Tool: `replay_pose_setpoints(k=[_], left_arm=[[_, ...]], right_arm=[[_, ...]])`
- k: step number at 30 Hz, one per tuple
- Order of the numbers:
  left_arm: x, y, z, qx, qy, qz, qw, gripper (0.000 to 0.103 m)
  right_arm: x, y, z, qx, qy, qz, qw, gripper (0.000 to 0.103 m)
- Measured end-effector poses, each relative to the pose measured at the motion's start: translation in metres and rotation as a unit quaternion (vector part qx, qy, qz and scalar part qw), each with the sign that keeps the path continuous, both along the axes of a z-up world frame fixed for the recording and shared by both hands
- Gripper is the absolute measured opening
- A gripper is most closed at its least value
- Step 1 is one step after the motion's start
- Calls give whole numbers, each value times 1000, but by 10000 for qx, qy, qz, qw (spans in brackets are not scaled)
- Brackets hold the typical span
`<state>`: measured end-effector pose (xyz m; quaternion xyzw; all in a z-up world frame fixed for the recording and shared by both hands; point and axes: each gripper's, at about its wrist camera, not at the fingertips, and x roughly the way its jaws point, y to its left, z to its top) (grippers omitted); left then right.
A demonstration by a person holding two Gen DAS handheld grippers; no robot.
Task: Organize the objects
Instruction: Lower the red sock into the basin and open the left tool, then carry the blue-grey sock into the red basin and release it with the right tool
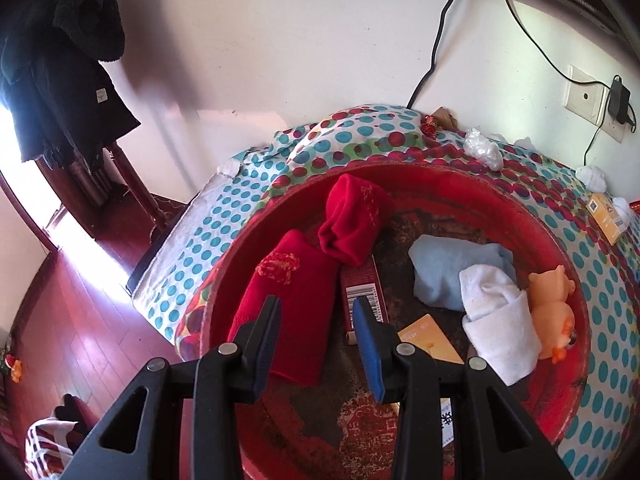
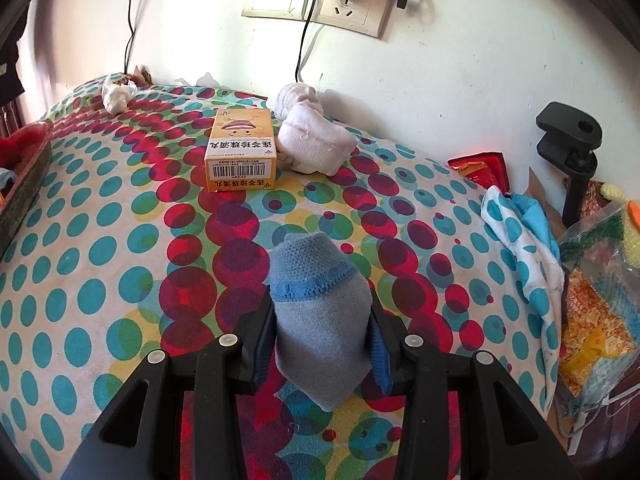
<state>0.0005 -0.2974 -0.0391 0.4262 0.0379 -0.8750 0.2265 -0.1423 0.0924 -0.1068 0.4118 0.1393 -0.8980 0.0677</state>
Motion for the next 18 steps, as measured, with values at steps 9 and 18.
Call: replay_pose_setpoints(k=[9, 18], left_arm=[[9, -7, -6, 193, 220, 49, 9996, 38], [12, -6, -8, 285, 299, 24, 9991, 38]], right_arm=[[-1, 27, 4, 235, 55, -206, 9995, 33], [6, 6, 25, 91, 134, -100, 9998, 31]])
